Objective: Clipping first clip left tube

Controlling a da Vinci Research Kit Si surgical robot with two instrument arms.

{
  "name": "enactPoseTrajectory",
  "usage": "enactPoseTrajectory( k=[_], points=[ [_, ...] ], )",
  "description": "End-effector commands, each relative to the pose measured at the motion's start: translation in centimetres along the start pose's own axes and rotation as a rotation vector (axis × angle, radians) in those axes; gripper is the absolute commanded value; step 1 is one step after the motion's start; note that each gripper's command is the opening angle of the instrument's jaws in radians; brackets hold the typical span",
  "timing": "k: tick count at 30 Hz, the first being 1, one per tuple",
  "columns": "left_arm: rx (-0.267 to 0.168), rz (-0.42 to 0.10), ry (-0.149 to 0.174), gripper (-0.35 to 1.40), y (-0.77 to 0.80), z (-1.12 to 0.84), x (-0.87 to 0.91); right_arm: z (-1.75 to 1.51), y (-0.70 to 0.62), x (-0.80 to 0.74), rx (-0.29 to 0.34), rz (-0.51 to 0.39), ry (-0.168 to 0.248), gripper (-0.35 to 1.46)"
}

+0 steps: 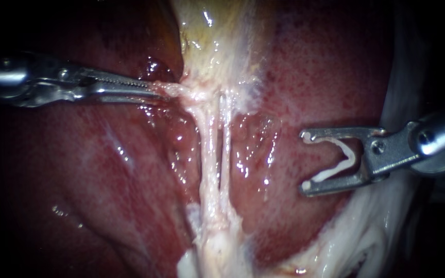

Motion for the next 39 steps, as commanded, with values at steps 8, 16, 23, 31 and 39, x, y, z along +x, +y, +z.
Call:
enactPoseTrajectory(
  k=[8, 16, 23, 31, 39],
  points=[
    [0.011, -0.019, 0.022, -0.35, -0.1, -0.62, 0.4, 0.01, 0.01, 0.0, -0.001, 0.001, 0.0, 0.5],
    [0.034, -0.006, 0.042, -0.35, -0.14, -0.95, 0.53, 0.07, 0.02, 0.05, 0.011, 0.003, 0.01, 0.5],
    [0.036, -0.005, 0.042, -0.35, -0.14, -0.93, 0.53, 0.45, 0.02, 0.22, 0.024, 0.092, 0.113, 0.5],
    [0.036, -0.005, 0.042, -0.35, -0.13, -0.93, 0.53, 1.08, -0.02, 0.3, 0.063, 0.198, 0.193, 0.5],
    [0.037, -0.005, 0.042, -0.35, -0.13, -0.91, 0.52, 1.4, 0.0, 0.27, 0.108, 0.275, 0.242, 0.5]
  ],
)
